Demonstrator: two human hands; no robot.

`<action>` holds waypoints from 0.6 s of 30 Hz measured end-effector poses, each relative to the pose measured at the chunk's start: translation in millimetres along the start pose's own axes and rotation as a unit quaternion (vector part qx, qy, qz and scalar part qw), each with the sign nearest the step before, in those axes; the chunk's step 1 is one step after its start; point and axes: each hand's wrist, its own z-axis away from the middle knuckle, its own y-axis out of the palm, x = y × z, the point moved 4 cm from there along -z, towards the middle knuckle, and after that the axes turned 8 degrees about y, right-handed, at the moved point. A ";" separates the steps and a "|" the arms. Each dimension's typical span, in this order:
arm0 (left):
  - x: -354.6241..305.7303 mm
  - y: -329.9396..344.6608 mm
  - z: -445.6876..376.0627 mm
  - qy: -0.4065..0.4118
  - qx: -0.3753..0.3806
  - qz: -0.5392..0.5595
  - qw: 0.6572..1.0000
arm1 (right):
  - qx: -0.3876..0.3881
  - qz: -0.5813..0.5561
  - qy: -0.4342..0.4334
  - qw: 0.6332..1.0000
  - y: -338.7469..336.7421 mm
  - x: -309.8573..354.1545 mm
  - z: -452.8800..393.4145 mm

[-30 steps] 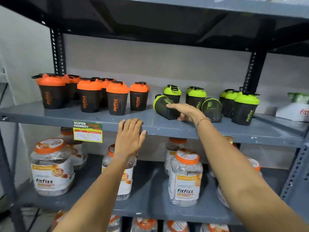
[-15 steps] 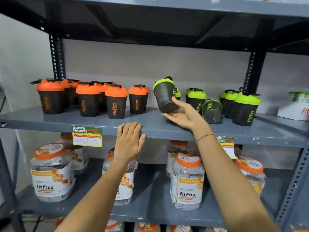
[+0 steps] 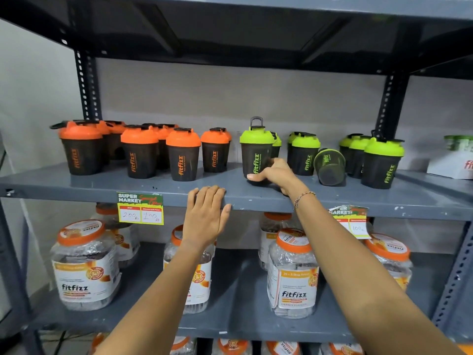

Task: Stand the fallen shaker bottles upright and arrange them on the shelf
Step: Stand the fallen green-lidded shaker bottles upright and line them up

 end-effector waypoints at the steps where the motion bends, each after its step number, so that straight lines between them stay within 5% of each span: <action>1: -0.3 -0.6 -0.2 0.001 0.000 0.001 1.000 | 0.000 0.013 0.004 1.000 3.0 -0.8 0.1; 18: 0.0 -4.9 0.8 0.004 0.016 0.011 1.000 | -0.035 0.162 -0.009 0.986 15.2 3.1 6.0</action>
